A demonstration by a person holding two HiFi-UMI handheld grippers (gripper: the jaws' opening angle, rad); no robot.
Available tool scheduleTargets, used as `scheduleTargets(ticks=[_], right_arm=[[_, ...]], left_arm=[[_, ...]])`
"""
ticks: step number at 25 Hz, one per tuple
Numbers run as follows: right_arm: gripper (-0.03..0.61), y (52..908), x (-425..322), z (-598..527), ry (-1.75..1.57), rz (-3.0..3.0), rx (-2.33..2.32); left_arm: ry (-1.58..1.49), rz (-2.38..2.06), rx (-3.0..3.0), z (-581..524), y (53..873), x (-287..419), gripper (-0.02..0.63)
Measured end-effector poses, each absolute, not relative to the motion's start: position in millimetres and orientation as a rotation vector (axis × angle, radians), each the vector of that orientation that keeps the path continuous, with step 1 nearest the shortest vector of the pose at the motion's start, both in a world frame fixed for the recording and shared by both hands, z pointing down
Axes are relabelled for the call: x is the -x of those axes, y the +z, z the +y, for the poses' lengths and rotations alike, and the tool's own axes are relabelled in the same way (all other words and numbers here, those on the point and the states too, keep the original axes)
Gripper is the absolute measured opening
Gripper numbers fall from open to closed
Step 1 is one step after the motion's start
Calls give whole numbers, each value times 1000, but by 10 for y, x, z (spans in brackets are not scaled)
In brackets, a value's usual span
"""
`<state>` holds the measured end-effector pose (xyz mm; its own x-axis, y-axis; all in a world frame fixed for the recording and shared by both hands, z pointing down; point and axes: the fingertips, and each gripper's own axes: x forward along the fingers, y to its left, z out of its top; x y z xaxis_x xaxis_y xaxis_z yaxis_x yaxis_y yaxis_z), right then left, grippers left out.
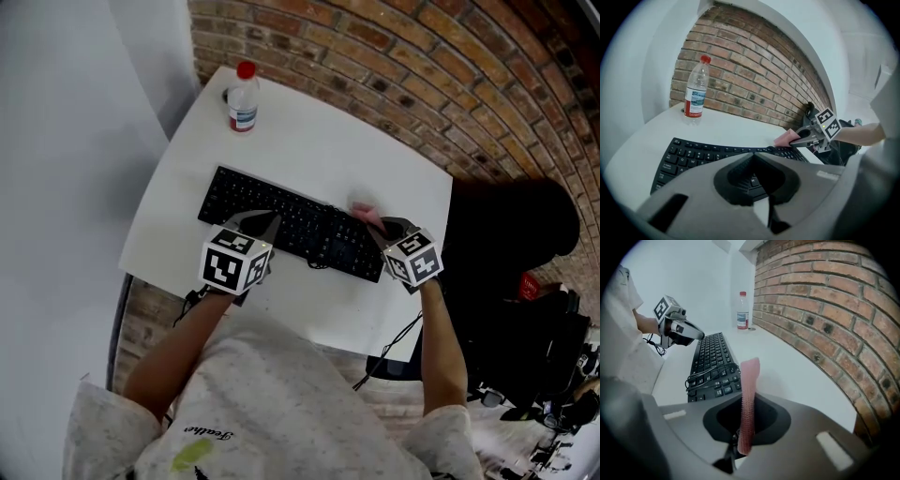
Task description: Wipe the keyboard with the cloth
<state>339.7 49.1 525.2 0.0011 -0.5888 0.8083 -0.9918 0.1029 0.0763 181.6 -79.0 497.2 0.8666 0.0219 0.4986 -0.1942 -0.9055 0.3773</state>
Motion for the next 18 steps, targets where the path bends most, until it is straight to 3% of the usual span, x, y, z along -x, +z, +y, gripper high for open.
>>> scheduleTargets(ticks=[18], right_arm=[[25, 5190, -3052, -64, 736, -1757, -1408]], left_arm=[[660, -197, -2600, -1184, 4941, -1502, -8]])
